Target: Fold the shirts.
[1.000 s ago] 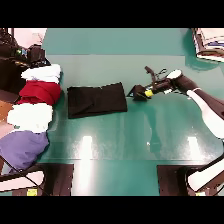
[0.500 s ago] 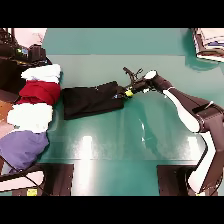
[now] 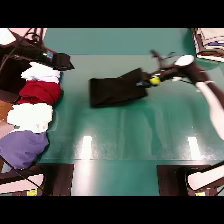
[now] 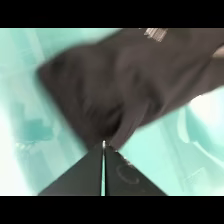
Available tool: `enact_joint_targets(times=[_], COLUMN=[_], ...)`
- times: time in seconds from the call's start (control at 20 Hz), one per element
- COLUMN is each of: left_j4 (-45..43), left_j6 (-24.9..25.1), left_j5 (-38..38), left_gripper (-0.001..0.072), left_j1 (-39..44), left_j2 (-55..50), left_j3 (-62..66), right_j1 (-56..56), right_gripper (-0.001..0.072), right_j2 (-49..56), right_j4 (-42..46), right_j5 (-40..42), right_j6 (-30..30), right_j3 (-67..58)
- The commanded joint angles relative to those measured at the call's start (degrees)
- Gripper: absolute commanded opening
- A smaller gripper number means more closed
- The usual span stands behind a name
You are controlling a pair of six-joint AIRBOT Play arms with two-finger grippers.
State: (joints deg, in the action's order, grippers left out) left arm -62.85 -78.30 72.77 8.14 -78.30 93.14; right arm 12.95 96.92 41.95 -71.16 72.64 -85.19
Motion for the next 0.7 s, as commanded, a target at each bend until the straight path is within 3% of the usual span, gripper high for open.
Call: enact_joint_targets(times=[0.0,0.15,0.35,0.65], left_j4=[-0.3,-0.3,0.0,-0.1], left_j6=[0.7,0.7,0.5,0.5], left_j5=[-1.7,-1.7,-1.9,-1.9], left_gripper=[0.0024,0.0025,0.0024,0.0024], left_j1=[4.6,6.4,7.3,7.3], left_j2=[0.0,0.0,0.0,0.0], left_j3=[0.0,0.0,0.0,0.0], right_j1=[-14.2,-30.0,-49.3,-63.3], right_gripper=[0.0011,0.0011,0.0011,0.0011], right_j2=[-12.5,-20.2,-28.3,-32.4], right_j4=[7.3,7.6,7.6,7.8], right_j5=[2.2,4.2,14.4,20.5], right_j6=[1.2,2.5,5.0,5.2], right_j3=[10.9,18.7,28.6,38.2])
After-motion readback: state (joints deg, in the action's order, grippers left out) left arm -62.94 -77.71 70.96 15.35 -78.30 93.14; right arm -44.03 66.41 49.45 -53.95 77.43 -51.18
